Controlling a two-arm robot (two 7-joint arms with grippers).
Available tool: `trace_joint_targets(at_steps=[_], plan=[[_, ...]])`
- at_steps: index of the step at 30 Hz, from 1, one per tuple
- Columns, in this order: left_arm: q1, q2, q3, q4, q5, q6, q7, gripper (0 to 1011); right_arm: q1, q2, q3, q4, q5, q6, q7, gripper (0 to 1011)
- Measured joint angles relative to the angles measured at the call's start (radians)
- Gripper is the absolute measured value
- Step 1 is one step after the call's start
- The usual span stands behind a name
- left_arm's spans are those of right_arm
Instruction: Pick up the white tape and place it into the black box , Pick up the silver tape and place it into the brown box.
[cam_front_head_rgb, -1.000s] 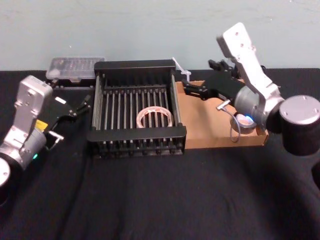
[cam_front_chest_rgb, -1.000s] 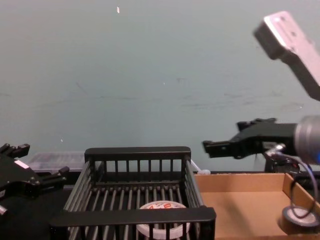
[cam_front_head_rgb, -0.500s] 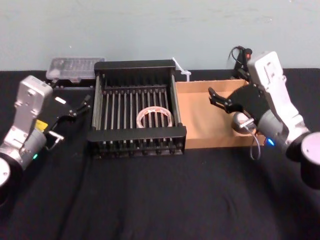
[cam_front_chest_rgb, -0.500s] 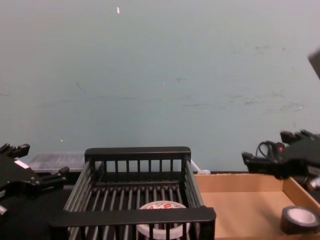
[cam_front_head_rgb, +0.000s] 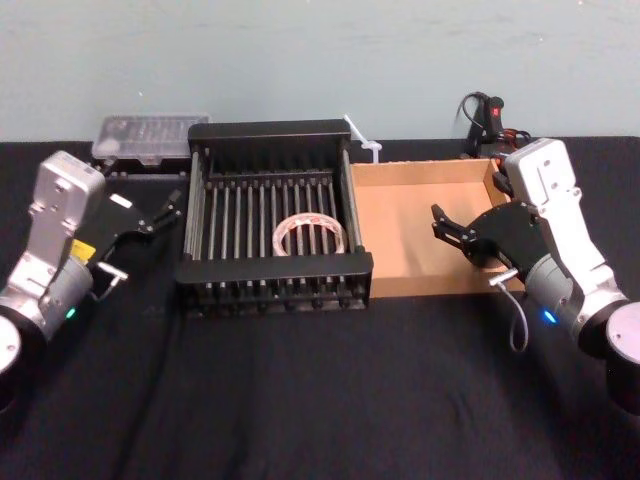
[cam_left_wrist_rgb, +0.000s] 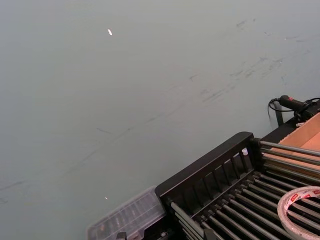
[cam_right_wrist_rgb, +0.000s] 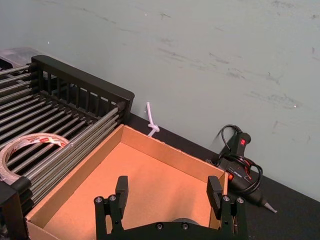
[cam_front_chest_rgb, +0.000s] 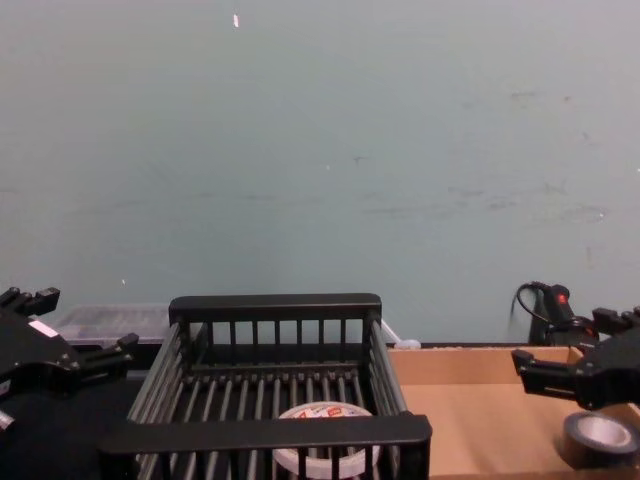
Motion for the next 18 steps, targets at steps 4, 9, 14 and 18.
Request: trace_joint_targets(at_steps=[4,9,14,18], plan=[[0.000,0.000,0.000,0.000,0.000,0.000,0.000,1001,0.000,0.001,-0.001,0.000,0.000,0.000,0.000,1002],[0.000,0.000,0.000,0.000,0.000,0.000,0.000,1001,0.001,0.003,-0.003,0.000,0.000,-0.001,0.000,1002],[0.000,0.000,0.000,0.000,0.000,0.000,0.000,1001,0.001,0.004,-0.005,0.000,0.000,-0.002,0.000,1002],[0.000,0.000,0.000,0.000,0.000,0.000,0.000,1001,0.002,0.004,-0.006,0.000,0.000,-0.002,0.000,1002]])
